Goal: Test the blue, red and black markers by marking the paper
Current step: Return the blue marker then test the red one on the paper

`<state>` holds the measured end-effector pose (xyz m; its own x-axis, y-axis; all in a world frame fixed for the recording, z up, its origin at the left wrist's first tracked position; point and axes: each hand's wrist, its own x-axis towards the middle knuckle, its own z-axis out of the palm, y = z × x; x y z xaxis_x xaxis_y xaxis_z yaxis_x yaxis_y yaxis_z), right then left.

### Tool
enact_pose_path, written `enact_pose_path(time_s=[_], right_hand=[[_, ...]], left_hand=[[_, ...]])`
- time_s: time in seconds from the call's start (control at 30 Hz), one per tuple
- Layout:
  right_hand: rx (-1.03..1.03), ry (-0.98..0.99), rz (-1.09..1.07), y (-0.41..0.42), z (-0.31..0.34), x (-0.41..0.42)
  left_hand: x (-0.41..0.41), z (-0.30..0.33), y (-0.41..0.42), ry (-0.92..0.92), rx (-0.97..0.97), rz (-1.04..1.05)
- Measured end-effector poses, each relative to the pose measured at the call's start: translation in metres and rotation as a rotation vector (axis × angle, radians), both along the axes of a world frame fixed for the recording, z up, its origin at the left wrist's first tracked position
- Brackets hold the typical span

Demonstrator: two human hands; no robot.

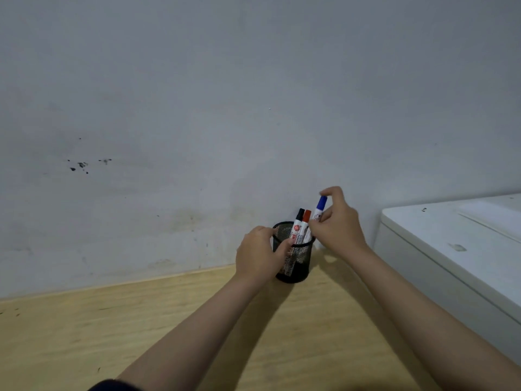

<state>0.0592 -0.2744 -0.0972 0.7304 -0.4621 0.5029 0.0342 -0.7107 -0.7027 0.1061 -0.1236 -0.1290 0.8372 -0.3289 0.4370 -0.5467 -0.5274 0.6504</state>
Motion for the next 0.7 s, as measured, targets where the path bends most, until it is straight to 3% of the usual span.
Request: enact_pose_path(time_s=[0.43,0.57,0.7], right_hand=[[-0.15,0.235,-0.228,-0.008,-0.019,0.037],[-0.148,0.174,-0.258,-0.001,-0.01,0.036],[-0.075,0.105,-0.106,0.01,0.005,0.02]], left_hand=[[0.007,-0.002,0.0,-0.011,-0.032,0.009],[0.005,0.001,0.001,-0.023,-0.007,0.014],[0.003,0.0,0.004,-0.05,0.058,-0.02]])
